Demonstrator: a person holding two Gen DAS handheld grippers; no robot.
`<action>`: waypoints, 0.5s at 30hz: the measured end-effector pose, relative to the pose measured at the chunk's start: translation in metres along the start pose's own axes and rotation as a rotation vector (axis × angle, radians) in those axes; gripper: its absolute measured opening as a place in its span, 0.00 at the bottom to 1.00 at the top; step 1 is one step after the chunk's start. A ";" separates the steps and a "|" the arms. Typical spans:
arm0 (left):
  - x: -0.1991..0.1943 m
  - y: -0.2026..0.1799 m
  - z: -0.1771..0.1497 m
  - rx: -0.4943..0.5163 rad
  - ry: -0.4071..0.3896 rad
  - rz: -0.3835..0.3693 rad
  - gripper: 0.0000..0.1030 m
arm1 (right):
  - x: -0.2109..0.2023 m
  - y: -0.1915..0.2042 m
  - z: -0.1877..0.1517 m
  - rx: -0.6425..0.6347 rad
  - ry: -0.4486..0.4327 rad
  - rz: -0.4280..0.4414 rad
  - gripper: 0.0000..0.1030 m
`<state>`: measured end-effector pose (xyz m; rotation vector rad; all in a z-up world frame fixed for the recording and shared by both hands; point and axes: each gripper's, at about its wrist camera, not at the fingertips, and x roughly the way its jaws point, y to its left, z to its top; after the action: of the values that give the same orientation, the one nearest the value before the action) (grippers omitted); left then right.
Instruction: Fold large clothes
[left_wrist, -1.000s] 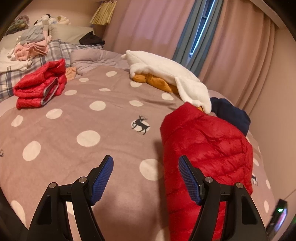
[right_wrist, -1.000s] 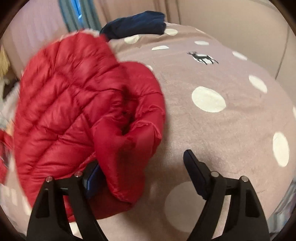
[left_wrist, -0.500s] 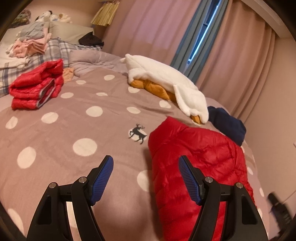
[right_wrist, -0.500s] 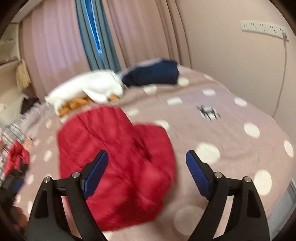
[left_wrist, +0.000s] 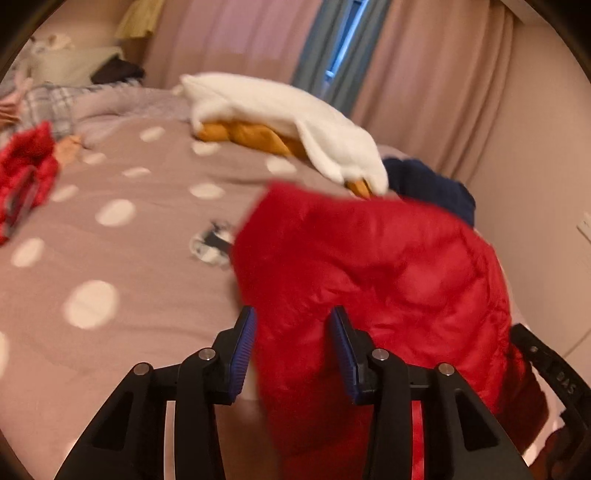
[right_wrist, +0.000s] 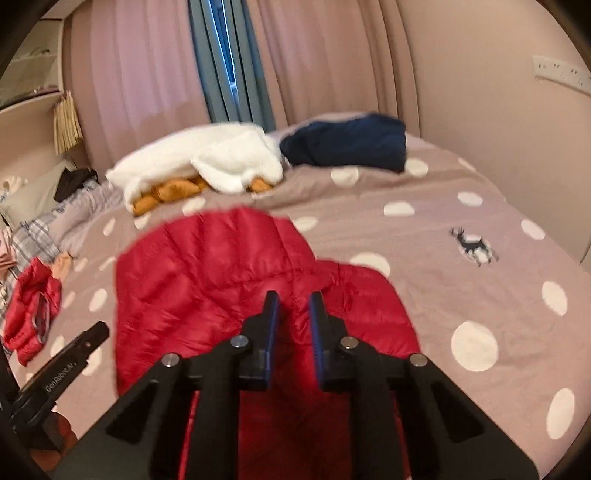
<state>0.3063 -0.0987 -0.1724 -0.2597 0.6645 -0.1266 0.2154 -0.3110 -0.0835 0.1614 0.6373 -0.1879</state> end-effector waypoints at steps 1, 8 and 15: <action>0.012 -0.004 -0.010 0.048 -0.007 0.009 0.41 | 0.011 -0.003 -0.005 -0.002 0.015 -0.004 0.11; 0.035 -0.029 -0.040 0.228 -0.055 0.077 0.40 | 0.077 0.007 -0.058 -0.218 0.062 -0.232 0.01; 0.041 -0.010 -0.035 0.213 -0.040 0.052 0.40 | 0.074 0.005 -0.059 -0.219 0.058 -0.243 0.01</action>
<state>0.3161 -0.1233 -0.2198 -0.0399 0.6122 -0.1409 0.2409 -0.3027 -0.1748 -0.1231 0.7299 -0.3461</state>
